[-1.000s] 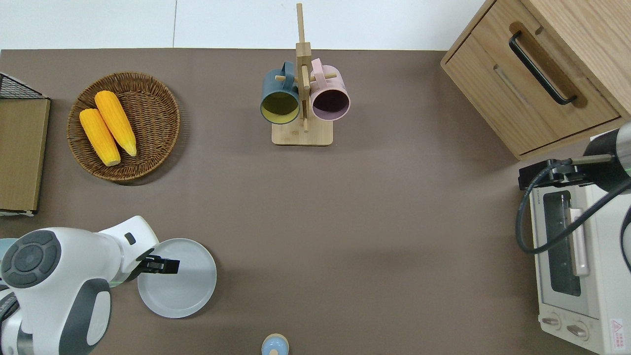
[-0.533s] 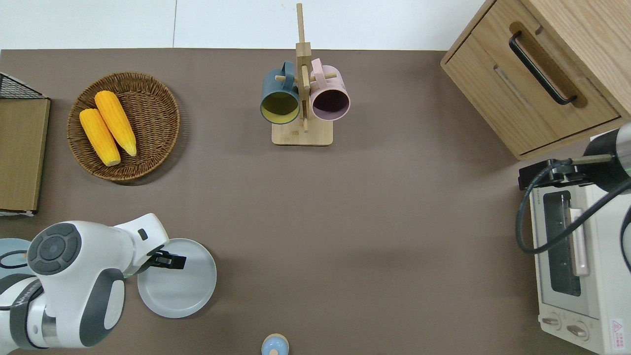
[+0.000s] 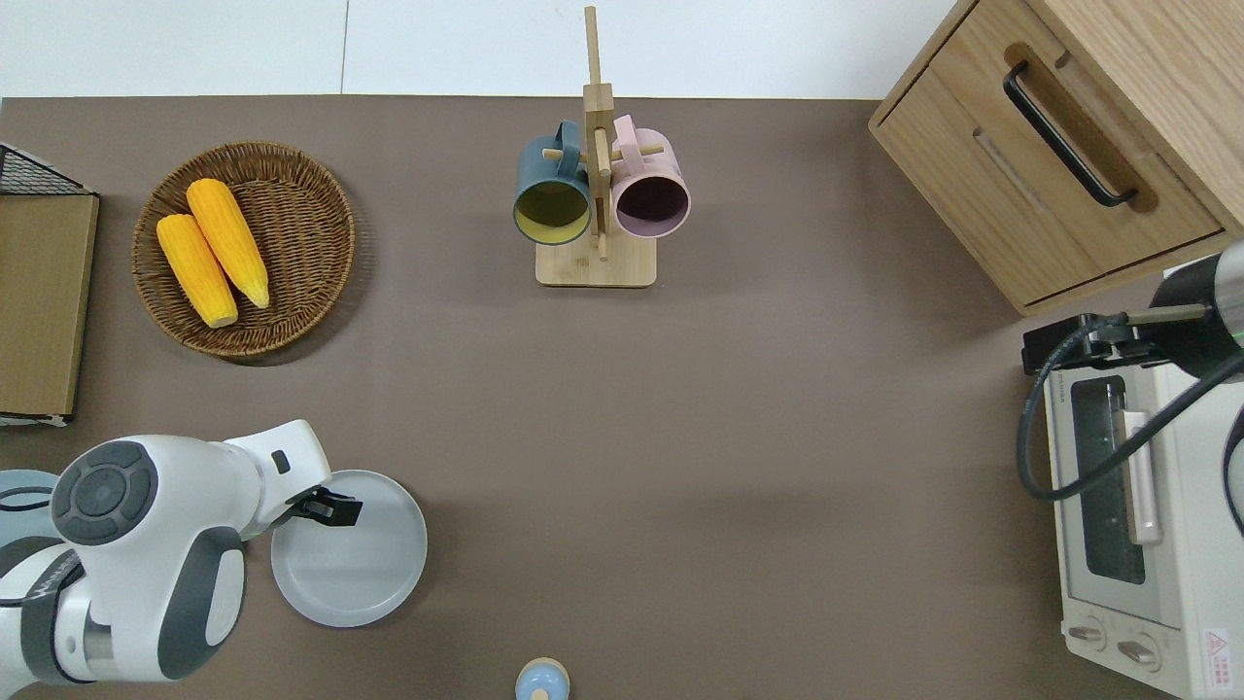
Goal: Pick gray plate from table and place it on lower plate rack with left arm
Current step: 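Lower the left gripper and close it on the gray plate's rim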
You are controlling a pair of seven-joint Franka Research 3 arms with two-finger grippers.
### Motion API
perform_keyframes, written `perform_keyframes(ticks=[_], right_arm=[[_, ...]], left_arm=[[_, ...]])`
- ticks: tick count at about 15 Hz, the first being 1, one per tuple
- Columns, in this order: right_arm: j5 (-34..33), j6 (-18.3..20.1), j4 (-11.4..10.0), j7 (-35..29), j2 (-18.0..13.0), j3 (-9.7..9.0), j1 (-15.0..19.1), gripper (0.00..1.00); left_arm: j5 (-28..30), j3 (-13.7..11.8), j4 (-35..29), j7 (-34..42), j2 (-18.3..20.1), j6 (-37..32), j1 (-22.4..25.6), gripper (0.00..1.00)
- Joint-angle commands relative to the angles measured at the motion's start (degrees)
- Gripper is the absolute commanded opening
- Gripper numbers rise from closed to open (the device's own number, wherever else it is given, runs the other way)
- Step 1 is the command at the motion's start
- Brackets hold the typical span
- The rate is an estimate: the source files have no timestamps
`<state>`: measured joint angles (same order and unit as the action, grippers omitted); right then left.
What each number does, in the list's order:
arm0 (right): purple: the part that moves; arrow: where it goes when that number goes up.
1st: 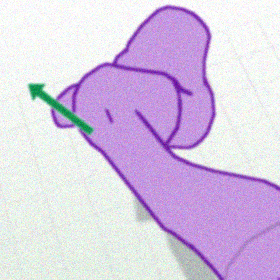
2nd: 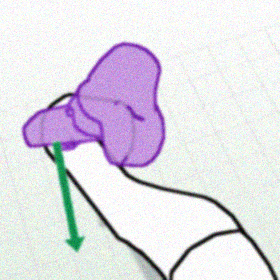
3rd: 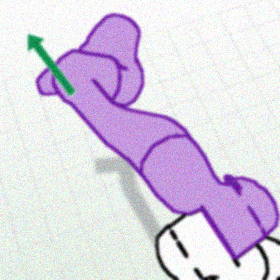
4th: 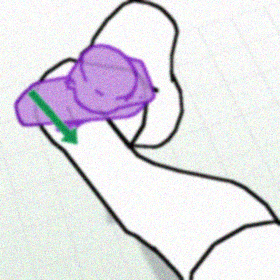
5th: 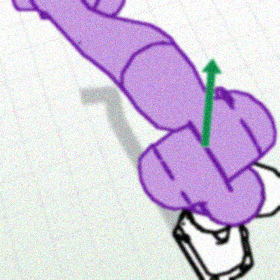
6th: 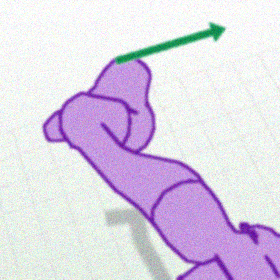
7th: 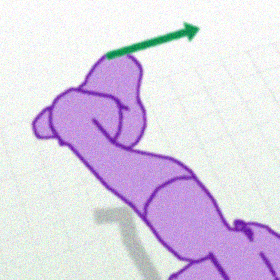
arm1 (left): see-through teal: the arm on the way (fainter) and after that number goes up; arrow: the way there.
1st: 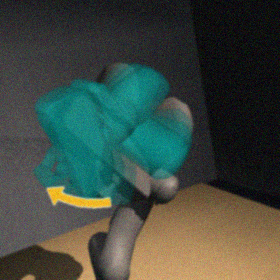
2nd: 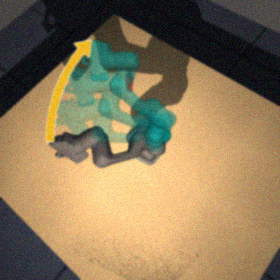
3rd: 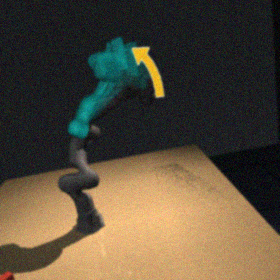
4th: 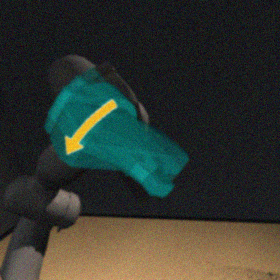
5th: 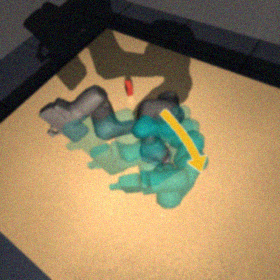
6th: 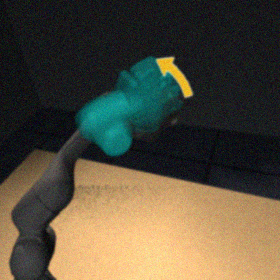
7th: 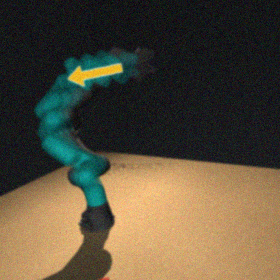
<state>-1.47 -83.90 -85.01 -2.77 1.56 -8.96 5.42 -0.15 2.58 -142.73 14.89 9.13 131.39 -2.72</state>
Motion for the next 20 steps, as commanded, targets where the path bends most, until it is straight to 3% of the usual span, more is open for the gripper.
perform_keyframes(ticks=[1,18,20], right_arm=[[0.15,0.05,0.37,-0.22,0.02,0.34,-0.42,0.983],[0.15,0.05,0.37,-0.22,0.02,0.34,-0.42,0.983],[0.15,0.05,0.37,-0.22,0.02,0.34,-0.42,0.983]], left_arm=[[-1.26,-1.17,-0.45,3.64,-2.19,3.87,-0.01,0.99],[-1.26,-1.43,-3.7,5.68,-6.23,12.66,1.57,0.99],[-1.26,-1.43,-3.7,5.68,-6.23,12.66,1.66,0.9]])
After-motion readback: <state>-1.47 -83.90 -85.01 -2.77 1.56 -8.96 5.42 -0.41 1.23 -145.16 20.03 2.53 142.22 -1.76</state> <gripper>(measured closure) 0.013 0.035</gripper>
